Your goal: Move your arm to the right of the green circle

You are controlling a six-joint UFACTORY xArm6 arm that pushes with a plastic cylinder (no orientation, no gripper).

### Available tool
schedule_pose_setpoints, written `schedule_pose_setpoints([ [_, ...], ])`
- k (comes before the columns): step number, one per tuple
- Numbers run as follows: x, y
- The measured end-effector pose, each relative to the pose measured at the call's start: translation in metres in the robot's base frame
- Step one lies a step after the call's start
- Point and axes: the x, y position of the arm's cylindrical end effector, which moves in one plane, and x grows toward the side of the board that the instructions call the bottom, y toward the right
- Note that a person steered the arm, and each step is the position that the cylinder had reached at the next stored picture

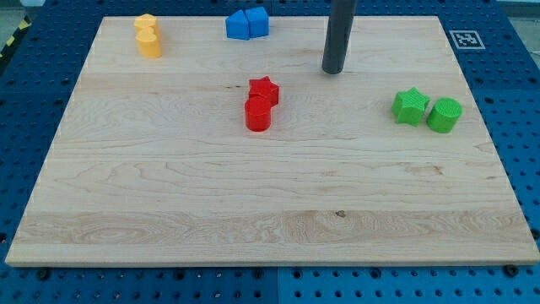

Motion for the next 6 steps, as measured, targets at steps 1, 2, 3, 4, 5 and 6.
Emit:
schedule_pose_setpoints([
  [1,0.002,0.000],
  [2,0.002,0.050],
  [3,0.009,0.113],
  [4,0.055,0.152],
  [5,0.064,0.154],
  [6,0.085,0.215],
])
